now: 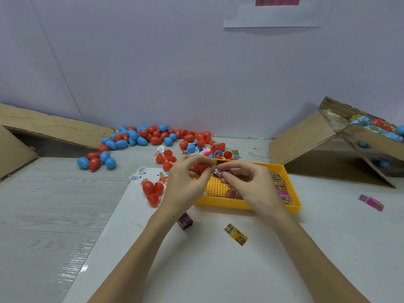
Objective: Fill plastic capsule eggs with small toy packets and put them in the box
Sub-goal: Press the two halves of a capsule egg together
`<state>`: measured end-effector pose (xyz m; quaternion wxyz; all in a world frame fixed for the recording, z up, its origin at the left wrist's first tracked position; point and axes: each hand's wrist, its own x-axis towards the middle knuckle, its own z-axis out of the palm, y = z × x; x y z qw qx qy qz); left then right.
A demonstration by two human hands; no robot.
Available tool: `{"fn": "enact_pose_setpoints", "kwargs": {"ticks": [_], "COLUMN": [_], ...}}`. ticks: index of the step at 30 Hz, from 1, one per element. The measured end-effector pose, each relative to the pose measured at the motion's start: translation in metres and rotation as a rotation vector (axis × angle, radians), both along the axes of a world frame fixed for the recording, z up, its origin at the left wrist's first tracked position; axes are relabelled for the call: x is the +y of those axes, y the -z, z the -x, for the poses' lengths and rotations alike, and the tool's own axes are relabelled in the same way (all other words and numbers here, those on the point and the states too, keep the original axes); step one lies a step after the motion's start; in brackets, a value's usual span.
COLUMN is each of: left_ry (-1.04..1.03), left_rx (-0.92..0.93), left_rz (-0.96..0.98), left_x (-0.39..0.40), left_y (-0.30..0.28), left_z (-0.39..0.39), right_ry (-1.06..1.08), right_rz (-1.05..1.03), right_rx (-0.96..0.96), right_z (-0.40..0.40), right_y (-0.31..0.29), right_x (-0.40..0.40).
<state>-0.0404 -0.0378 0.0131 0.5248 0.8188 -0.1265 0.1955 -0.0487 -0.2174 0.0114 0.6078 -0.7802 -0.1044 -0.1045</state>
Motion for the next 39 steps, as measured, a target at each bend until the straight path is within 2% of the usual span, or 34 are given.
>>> {"fn": "enact_pose_setpoints", "kwargs": {"ticks": [5, 10, 17, 19, 31, 33, 35, 39], "left_ry": [0.056, -0.014, 0.023, 0.047, 0.079, 0.094, 0.084, -0.005], "left_rx": [0.128, 0.145, 0.186, 0.226, 0.313, 0.355, 0.350, 0.086], "left_rz": [0.066, 0.081, 0.109, 0.161, 0.264, 0.334, 0.331, -0.019], "left_x": [0.000, 0.003, 0.001, 0.001, 0.003, 0.004, 0.005, 0.007], "left_y": [-0.004, -0.001, 0.000, 0.000, -0.006, -0.007, -0.008, -0.004], "left_z": [0.002, 0.000, -0.001, -0.001, -0.002, -0.002, -0.002, -0.003], "right_ry": [0.017, 0.083, 0.131, 0.157, 0.216, 0.206, 0.166, 0.108], "right_rz": [-0.041, 0.080, 0.595, 0.665, 0.672, 0.686, 0.655, 0.311], "right_rx": [0.004, -0.057, -0.487, -0.546, -0.759, -0.711, -0.555, -0.253], "right_z": [0.001, 0.000, 0.004, 0.003, 0.001, 0.000, 0.001, 0.004], "right_y": [0.001, 0.001, 0.006, 0.007, 0.005, 0.005, 0.005, -0.002], "right_x": [0.004, 0.005, 0.012, 0.013, 0.013, 0.012, 0.012, 0.011]}}
